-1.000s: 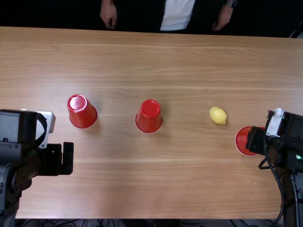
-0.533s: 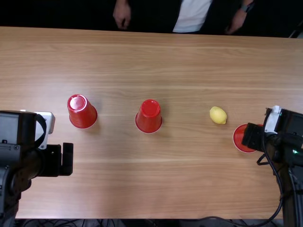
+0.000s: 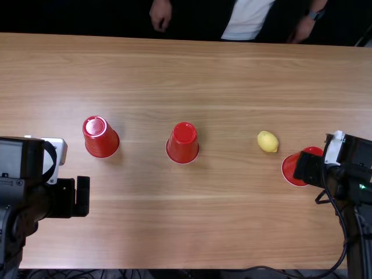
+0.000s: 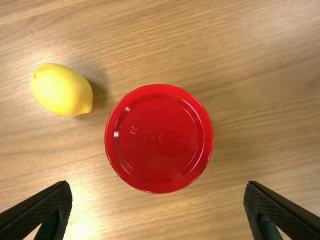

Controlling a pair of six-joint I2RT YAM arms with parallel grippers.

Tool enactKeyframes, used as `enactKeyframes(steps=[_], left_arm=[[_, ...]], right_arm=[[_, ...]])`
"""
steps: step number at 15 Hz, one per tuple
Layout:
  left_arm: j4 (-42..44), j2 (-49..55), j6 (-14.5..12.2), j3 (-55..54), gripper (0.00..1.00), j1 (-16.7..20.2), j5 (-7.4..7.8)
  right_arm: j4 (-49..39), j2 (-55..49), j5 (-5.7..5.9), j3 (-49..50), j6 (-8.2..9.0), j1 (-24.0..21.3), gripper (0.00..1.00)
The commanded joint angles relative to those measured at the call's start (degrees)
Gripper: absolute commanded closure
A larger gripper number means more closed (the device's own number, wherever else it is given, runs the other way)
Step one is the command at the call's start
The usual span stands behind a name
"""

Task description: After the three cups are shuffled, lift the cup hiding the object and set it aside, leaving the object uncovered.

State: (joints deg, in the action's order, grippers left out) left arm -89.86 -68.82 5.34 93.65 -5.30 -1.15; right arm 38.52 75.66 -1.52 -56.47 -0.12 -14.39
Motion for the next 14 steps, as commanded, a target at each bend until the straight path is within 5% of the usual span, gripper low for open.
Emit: enactKeyframes(steps=[1, 4, 10, 14], left_arm=[[-0.14, 1.40, 0.67, -0.39, 0.00, -0.68, -0.12], [-0.14, 1.58, 0.67, -0.39, 0.00, -0.68, -0.12], [-0.14, 2.37, 0.67, -0.57, 0.00, -0.68, -0.12], [-0.14, 4.13, 0.67, -1.54, 0.00, -0.68, 0.51]], right_arm=[[0.46, -3.85, -0.27, -2.16, -0.30, 0.42, 0.00], [6.57, -7.98, -0.48, -6.02, 0.01, 1.65, 0.00], [15.12, -14.05, -0.70, -12.18, 0.33, 15.62, 0.00], [15.64, -19.23, -1.01, -10.86, 3.39, 21.60, 0.00]])
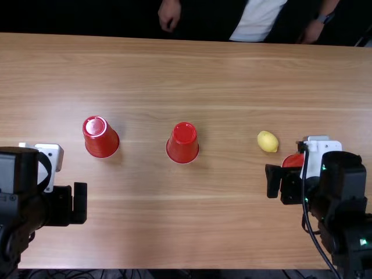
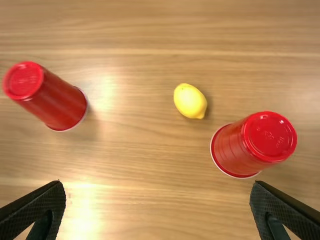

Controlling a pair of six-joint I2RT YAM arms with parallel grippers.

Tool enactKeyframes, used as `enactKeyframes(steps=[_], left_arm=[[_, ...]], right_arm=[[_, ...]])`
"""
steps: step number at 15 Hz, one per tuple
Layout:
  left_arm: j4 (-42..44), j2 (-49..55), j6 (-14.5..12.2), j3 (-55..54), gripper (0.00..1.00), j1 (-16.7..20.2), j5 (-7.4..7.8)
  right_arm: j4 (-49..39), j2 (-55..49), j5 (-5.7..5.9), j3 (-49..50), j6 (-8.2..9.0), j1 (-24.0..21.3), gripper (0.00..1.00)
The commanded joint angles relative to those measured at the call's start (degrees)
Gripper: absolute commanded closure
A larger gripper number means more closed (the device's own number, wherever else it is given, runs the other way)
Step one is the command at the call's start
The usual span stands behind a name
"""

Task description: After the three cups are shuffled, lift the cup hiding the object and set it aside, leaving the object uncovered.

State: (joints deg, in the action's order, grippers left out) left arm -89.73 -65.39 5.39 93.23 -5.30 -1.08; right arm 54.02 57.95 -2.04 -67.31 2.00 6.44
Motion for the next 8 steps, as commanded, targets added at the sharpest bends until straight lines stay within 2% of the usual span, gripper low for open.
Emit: enactKeyframes(steps=[1, 5, 6, 8], left_arm=[[-0.02, 2.37, 0.52, -2.44, 0.00, -0.68, 0.34], [3.57, 11.60, 0.52, -12.37, 0.00, -0.59, 0.45], [6.52, 15.81, 0.52, -17.12, 0.00, -0.59, 0.24], [16.22, 24.69, 0.62, -26.87, 0.00, -0.32, -0.18]], right_arm=[[-0.17, -3.02, -0.49, 2.01, 1.38, 0.77, 0.00], [-0.91, -14.54, -0.38, 9.48, 1.90, -0.20, 0.00], [-1.01, -18.31, -0.28, 11.50, 1.90, -1.69, 0.00], [-3.44, -26.23, -0.28, 15.72, 4.12, -4.50, 0.00]])
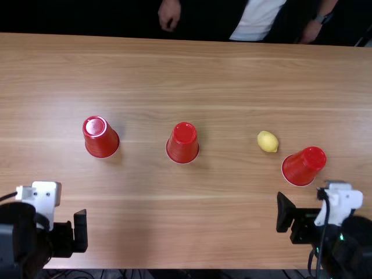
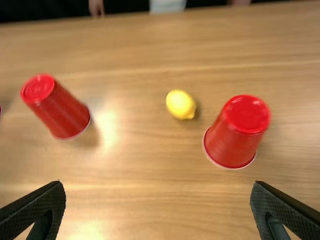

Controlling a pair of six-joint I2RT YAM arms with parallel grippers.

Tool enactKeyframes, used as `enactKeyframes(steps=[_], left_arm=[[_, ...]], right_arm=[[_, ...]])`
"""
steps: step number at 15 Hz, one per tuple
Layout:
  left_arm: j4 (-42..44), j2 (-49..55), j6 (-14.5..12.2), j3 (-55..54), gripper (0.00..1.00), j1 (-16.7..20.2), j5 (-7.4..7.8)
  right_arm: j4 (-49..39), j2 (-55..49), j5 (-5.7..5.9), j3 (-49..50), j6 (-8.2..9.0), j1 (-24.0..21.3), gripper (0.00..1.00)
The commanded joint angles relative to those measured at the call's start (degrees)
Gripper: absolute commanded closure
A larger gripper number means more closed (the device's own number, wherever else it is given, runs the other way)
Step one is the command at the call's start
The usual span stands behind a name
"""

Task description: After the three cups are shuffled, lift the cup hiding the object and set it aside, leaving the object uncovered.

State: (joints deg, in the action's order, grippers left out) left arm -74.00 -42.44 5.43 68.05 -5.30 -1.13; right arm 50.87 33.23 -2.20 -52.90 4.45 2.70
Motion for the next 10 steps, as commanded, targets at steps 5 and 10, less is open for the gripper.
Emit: enactKeyframes(steps=[5, 10], left_arm=[[7.76, 20.64, 0.69, -18.31, 0.00, 1.96, -0.14], [16.62, 40.06, 0.47, -34.39, 0.00, 5.74, -0.35]], right_arm=[[-2.51, -18.56, 0.09, 9.93, 2.93, -1.38, 0.00], [-3.98, -33.23, 0.40, 22.32, 2.72, -4.55, 0.00]])
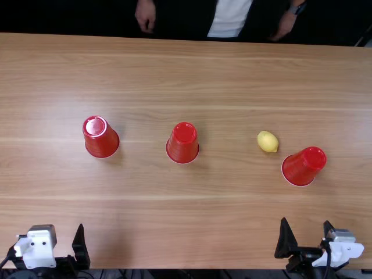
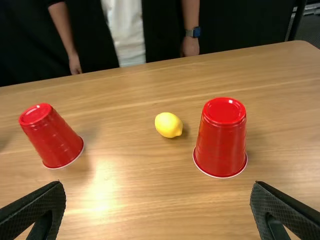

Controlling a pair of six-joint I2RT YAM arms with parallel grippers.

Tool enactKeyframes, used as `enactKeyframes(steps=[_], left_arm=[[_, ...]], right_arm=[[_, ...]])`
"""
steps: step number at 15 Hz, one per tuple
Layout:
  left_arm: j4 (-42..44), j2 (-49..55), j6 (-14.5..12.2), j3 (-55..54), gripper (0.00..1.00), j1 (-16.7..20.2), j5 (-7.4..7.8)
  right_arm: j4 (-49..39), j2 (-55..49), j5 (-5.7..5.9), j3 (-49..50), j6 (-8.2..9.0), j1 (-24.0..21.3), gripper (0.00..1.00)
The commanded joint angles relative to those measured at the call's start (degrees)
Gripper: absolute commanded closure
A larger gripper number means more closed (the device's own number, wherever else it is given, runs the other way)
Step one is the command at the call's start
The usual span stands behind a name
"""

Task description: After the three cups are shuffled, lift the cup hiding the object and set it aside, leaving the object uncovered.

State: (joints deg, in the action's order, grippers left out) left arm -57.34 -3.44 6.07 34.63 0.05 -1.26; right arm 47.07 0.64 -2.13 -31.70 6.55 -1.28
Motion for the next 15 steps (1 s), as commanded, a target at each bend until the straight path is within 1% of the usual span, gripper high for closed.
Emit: enactKeyframes(steps=[1, 2, 4, 5, 8, 9, 10, 12, 15], left_arm=[[1.97, 3.44, -0.48, -4.13, 0.00, 0.38, -0.22], [3.66, 3.44, -0.58, -6.60, 0.00, 0.47, -0.11], [7.03, 3.44, -1.00, -9.32, 0.00, 0.47, 0.10], [11.15, 3.44, -1.21, -11.60, 0.00, 0.47, 0.52], [29.39, 3.44, -1.21, -19.25, 0.00, 0.47, 0.73], [34.67, 3.44, -1.11, -22.15, 0.00, 0.47, 0.73], [38.67, 3.44, -1.11, -24.52, 0.00, 0.47, 0.73], [41.73, 3.44, -1.21, -27.43, 0.00, 0.38, 0.73], [42.47, 3.44, -1.21, -30.06, 0.00, 0.21, 0.73]], right_arm=[[-1.55, -0.64, 0.44, 3.67, 0.10, -1.45, 0.00], [-2.92, -0.64, 0.44, 5.51, -0.01, -2.32, 0.00], [-7.03, -0.64, 0.23, 7.62, -0.22, -2.50, 0.00], [-11.46, -0.64, 0.23, 9.47, -0.22, -2.50, 0.00], [-29.39, -0.64, 0.13, 15.00, -0.32, -2.76, 0.00], [-35.09, -0.64, 0.13, 16.15, -0.32, -2.76, 0.00], [-38.89, -0.64, 0.23, 16.76, -0.32, -2.76, 0.00], [-41.73, -0.64, -0.19, 20.28, -0.32, -2.76, 0.00], [-45.32, -0.64, -0.29, 25.81, -0.43, -2.76, 0.00]])
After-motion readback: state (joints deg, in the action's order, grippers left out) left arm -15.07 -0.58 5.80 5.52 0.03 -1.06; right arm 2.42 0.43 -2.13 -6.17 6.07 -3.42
